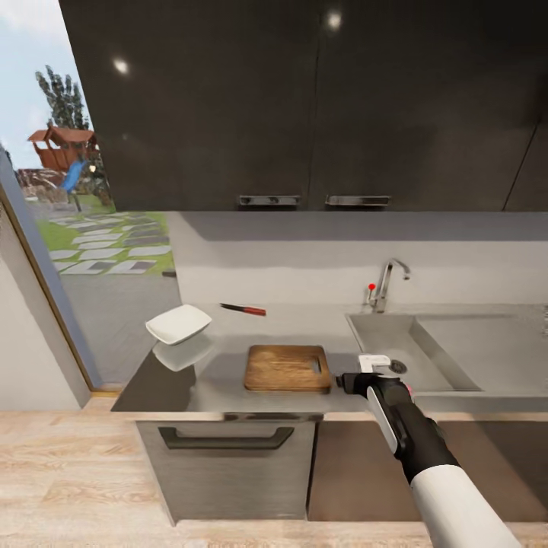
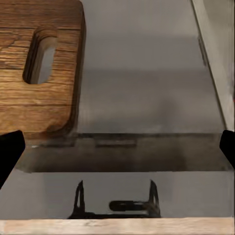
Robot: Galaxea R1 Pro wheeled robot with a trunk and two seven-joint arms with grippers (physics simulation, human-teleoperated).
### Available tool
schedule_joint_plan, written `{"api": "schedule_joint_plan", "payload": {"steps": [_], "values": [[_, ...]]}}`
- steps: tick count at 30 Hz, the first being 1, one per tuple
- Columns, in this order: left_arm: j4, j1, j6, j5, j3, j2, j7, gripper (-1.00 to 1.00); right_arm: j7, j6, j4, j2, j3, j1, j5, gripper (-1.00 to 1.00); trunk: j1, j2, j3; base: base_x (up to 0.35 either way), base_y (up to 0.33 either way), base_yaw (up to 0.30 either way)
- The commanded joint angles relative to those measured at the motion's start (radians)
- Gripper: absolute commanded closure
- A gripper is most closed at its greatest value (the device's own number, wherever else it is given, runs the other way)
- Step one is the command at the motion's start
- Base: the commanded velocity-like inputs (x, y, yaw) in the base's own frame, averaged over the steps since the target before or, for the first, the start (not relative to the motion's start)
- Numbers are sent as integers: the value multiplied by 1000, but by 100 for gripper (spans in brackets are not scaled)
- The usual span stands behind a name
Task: In the kitchen, take the Vidalia onion out of the sink, dice it on the chopping board with the paring knife, put the diced onion into the bowl on the countertop, then place both the paring knife and the chopping board into the sink.
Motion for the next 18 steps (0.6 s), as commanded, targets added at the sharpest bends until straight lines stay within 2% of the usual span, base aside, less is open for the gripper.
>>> {"api": "schedule_joint_plan", "payload": {"steps": [1, 15, 18], "values": [[-2, 1, -1, 1, 1, 0, 0, -100, -6, -5, -1, 0, 2, -1, -4, -100, 0, -2, -2, -257, -188, 0], [-2, 0, 0, 1, 1, 0, 0, -100, -4, -138, -2, -2, 2, 1, -3, -100, 0, -2, -2, -258, -209, 0], [-2, 0, 0, 1, 1, 0, 0, -100, 16, -192, -13, -3, 2, 3, -3, -100, 0, -2, -2, -257, -217, 0]]}}
